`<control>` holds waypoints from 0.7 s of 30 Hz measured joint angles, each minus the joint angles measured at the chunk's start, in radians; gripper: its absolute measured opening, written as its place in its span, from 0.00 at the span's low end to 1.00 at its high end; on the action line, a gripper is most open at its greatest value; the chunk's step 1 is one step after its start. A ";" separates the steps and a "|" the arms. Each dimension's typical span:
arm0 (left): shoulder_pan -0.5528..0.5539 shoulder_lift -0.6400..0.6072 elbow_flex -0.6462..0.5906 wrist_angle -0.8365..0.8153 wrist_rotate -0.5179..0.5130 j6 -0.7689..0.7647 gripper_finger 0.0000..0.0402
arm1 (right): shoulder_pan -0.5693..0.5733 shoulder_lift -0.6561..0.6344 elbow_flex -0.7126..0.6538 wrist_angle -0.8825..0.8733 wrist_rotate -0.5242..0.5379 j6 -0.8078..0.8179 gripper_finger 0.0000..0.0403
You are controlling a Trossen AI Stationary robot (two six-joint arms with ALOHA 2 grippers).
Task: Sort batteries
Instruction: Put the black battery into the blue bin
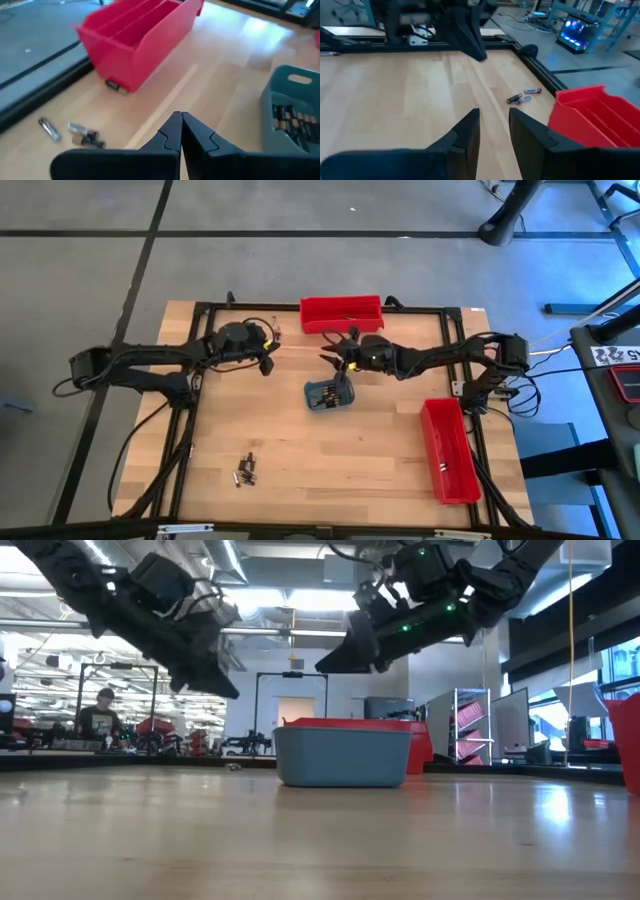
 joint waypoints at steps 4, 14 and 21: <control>0.011 0.054 -0.014 0.071 -0.034 -0.095 0.00 | -0.001 0.000 0.012 0.004 -0.026 0.002 0.26; 0.127 0.363 0.114 0.113 -0.055 -0.132 0.03 | -0.001 0.000 0.013 0.056 -0.026 -0.024 0.26; 0.190 0.550 0.240 0.072 -0.053 -0.079 0.25 | -0.001 0.000 0.013 0.049 -0.026 -0.024 0.26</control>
